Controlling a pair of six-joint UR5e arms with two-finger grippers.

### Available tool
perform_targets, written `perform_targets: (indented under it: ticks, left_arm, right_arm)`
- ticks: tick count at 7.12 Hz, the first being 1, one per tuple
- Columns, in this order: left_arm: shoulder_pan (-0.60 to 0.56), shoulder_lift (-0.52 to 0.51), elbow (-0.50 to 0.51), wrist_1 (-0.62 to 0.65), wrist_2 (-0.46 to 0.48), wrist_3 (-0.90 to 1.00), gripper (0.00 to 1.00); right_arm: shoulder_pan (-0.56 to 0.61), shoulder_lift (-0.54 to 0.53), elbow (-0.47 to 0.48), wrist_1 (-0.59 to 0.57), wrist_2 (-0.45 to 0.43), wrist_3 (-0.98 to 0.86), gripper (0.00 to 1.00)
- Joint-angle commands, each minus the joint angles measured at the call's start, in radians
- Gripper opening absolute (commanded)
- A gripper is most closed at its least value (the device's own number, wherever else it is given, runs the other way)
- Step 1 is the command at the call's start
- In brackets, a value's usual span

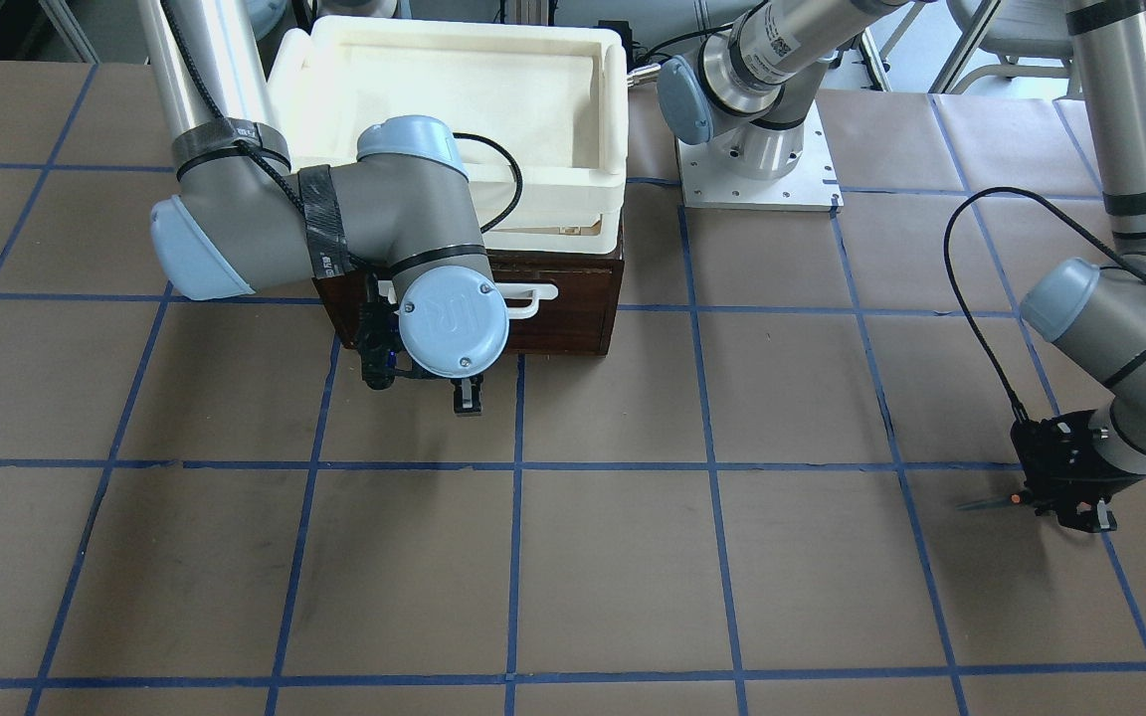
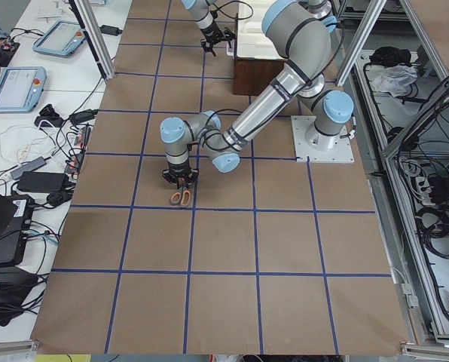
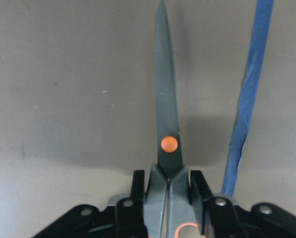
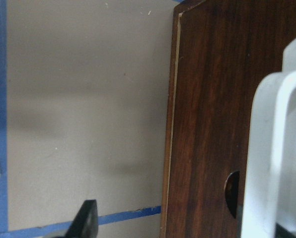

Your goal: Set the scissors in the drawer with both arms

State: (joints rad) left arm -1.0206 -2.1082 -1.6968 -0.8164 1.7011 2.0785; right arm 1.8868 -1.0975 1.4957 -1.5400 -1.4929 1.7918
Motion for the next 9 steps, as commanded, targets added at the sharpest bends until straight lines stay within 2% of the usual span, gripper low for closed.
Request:
perform_targets:
  ticks: [1, 4, 7, 9]
  left_arm:
    - [-0.025, 0.051, 0.003, 0.0, -0.001, -0.002, 0.01]
    - [-0.128, 0.152, 0.006, -0.059, -0.038, -0.049, 0.0]
    - [-0.281, 0.284, 0.014, -0.245, -0.041, -0.396, 0.0]
    - [-0.337, 0.322, 0.026, -0.369, -0.044, -0.623, 0.0]
  right_arm:
    - [0.0, -0.001, -0.005, -0.109, -0.012, -0.026, 1.0]
    - [-0.003, -0.007, -0.014, -0.135, -0.03, -0.084, 1.0]
    - [-0.012, -0.004, -0.058, -0.135, -0.033, -0.138, 1.0]
    - [-0.02, 0.004, -0.072, -0.143, -0.032, -0.195, 1.0]
